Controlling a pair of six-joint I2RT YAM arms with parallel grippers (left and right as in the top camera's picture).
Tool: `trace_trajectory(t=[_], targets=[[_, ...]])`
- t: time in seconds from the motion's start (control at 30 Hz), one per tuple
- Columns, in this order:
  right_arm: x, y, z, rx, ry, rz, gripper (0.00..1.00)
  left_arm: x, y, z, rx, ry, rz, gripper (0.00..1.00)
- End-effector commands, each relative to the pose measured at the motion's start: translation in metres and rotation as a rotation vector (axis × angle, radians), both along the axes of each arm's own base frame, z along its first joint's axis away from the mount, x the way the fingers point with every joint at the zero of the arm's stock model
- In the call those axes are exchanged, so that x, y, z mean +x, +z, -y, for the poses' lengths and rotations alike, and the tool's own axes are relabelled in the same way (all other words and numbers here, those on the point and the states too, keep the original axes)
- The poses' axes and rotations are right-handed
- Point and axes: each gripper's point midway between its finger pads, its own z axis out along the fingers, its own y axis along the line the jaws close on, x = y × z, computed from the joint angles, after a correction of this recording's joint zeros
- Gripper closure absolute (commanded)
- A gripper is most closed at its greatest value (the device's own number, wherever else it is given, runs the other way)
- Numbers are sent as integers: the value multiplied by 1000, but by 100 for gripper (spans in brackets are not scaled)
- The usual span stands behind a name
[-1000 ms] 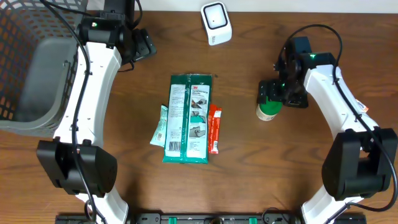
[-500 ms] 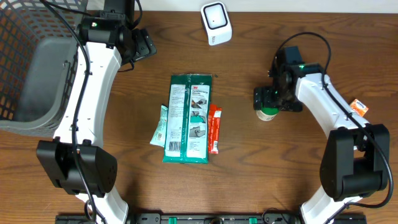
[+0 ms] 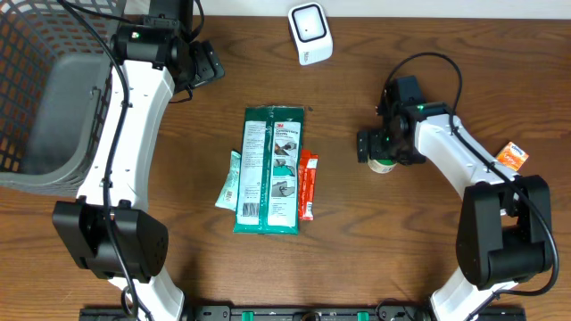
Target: Scan the item barcode
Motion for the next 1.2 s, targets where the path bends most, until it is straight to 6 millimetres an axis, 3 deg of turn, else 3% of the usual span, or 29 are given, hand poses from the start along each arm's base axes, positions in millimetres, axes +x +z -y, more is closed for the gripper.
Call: trace_trajectory(t=[0.0,0.47,0.67,0.9,1.17], targets=[[-3,-8,1,-18,-4,-1,1,1,1,-3,14,3,1,8],[4,-10,4,-33,-9,32,2,1,1,-3,15,2,1,9],[4,-10,4,-32,-9,35,12,1,1,-3,15,2,1,8],[2,-10,4,-34,-8,24,30,1,1,-3,15,2,1,8],[-3,-11,5,-38,-8,7,31,1,1,-3,15,2,1,9]])
